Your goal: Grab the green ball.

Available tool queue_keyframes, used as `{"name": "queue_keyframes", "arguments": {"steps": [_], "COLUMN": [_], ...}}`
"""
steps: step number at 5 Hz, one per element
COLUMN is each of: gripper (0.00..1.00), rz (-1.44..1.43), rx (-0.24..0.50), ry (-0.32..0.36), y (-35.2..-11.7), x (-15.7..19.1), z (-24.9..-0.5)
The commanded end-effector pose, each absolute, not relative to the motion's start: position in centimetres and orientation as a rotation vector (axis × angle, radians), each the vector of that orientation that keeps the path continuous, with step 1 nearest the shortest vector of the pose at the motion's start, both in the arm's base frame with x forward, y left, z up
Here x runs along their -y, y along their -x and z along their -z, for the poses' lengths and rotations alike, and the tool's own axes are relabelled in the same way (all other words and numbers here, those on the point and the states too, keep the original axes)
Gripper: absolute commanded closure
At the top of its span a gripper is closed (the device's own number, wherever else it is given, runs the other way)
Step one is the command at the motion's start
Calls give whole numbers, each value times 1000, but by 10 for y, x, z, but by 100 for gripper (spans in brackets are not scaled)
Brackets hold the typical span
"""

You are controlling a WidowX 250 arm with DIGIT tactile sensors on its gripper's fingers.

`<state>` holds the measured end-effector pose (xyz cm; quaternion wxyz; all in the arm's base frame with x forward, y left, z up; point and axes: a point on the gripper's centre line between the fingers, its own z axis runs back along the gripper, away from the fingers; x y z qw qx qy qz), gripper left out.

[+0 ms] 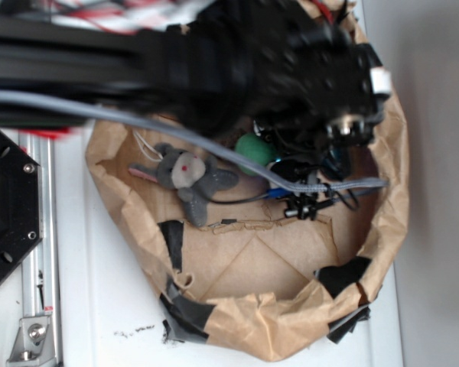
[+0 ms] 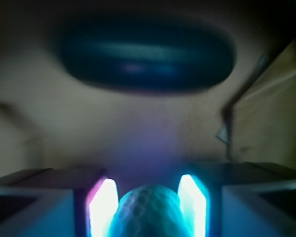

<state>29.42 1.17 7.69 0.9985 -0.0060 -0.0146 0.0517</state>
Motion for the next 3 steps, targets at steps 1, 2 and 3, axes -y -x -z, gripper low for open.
{"name": "queue_keyframes", "arguments": {"steps": [1, 2, 3], "gripper": [100, 100, 100], "rz": [-181, -187, -208], "rx": [174, 145, 136], "ry": [1, -3, -20], "y": [-265, -266, -267], "x": [-15, -17, -20], "z": [-192, -208, -205]}}
